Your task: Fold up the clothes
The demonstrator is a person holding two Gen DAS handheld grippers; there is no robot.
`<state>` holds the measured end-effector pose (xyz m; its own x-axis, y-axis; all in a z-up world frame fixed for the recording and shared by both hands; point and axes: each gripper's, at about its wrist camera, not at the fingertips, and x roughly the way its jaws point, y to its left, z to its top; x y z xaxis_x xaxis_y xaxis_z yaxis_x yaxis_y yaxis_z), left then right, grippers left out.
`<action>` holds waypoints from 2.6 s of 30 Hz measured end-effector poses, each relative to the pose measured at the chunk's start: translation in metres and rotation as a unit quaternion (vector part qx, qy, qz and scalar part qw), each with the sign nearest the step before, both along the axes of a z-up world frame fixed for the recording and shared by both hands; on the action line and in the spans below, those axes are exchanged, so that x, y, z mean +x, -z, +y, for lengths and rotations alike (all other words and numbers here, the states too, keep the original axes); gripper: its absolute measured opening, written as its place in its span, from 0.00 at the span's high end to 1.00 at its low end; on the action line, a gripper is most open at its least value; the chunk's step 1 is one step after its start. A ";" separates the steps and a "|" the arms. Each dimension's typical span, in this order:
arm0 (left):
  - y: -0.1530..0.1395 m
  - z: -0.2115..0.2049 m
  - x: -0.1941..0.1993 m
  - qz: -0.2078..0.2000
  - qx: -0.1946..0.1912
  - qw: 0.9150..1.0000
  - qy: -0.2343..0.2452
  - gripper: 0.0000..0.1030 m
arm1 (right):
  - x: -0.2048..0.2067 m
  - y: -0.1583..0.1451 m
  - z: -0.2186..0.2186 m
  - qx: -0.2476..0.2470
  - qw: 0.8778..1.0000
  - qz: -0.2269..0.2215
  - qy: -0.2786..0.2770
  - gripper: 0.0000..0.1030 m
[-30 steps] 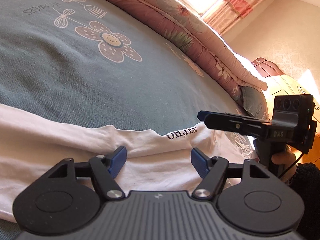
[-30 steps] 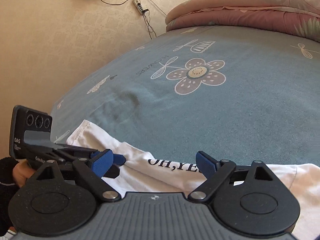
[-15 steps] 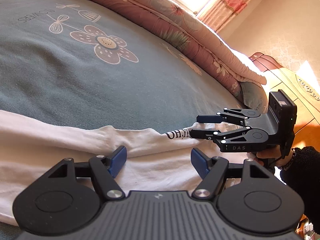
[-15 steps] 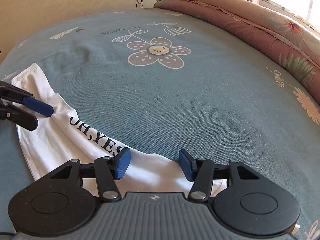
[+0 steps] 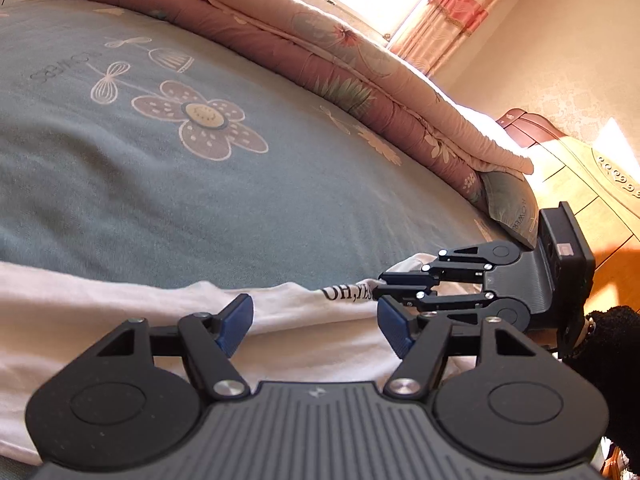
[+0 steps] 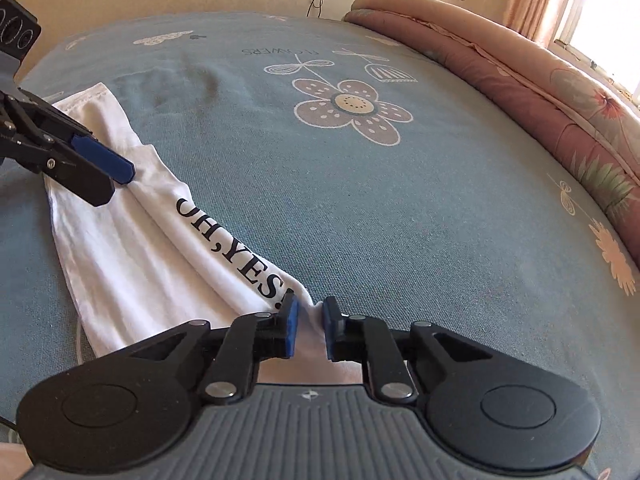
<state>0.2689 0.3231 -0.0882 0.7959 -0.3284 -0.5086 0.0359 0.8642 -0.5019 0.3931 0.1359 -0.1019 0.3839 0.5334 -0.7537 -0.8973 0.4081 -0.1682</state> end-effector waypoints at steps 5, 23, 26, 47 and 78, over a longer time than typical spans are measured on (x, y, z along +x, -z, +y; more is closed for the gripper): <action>-0.025 0.000 0.041 0.007 0.111 0.993 0.043 0.55 | 0.001 0.001 -0.001 0.008 1.000 0.004 0.009 0.84; 0.016 -0.047 0.038 0.028 0.282 0.949 0.141 0.61 | 0.002 0.006 -0.014 0.054 0.998 0.019 0.027 0.82; 0.014 -0.053 0.035 0.028 0.293 0.945 0.141 0.69 | -0.003 0.006 -0.013 0.051 0.998 0.005 0.029 0.82; 0.013 -0.002 0.020 0.056 0.191 0.980 0.023 0.55 | -0.010 0.002 -0.016 0.047 0.989 0.000 0.140 0.52; 0.018 0.086 -0.040 0.110 0.378 0.905 -0.159 0.65 | -0.113 -0.049 -0.108 0.140 0.971 0.052 0.187 0.26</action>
<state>0.2294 0.4090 -0.1060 0.6414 0.4075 -0.6500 -0.3037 0.9129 0.2728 0.2798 0.0281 -0.0533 0.5194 0.5618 -0.6439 -0.6841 0.7249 0.0808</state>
